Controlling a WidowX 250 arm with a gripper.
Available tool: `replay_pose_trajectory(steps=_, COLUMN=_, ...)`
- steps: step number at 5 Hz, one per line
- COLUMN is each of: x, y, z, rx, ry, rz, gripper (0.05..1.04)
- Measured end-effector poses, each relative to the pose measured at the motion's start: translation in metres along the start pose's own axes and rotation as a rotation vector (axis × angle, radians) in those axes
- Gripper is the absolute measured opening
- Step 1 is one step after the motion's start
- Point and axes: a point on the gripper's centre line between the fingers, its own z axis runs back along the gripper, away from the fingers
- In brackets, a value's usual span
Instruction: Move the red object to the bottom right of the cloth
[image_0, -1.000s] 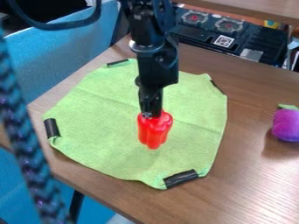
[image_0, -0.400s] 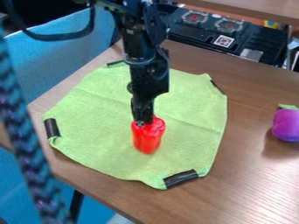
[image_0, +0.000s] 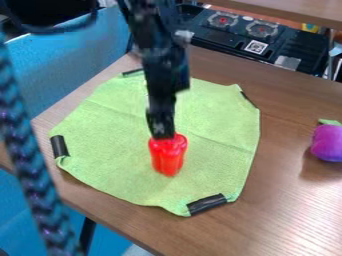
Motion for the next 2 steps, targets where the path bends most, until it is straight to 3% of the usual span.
replay_pose_trajectory(steps=1, x=-0.004, y=0.010, z=0.020, rx=0.005, ry=-0.048, rz=0.042, gripper=1.003)
replay_pose_trajectory(steps=2, x=-0.009, y=0.019, z=0.038, rx=0.013, ry=-0.085, rz=0.072, gripper=0.999)
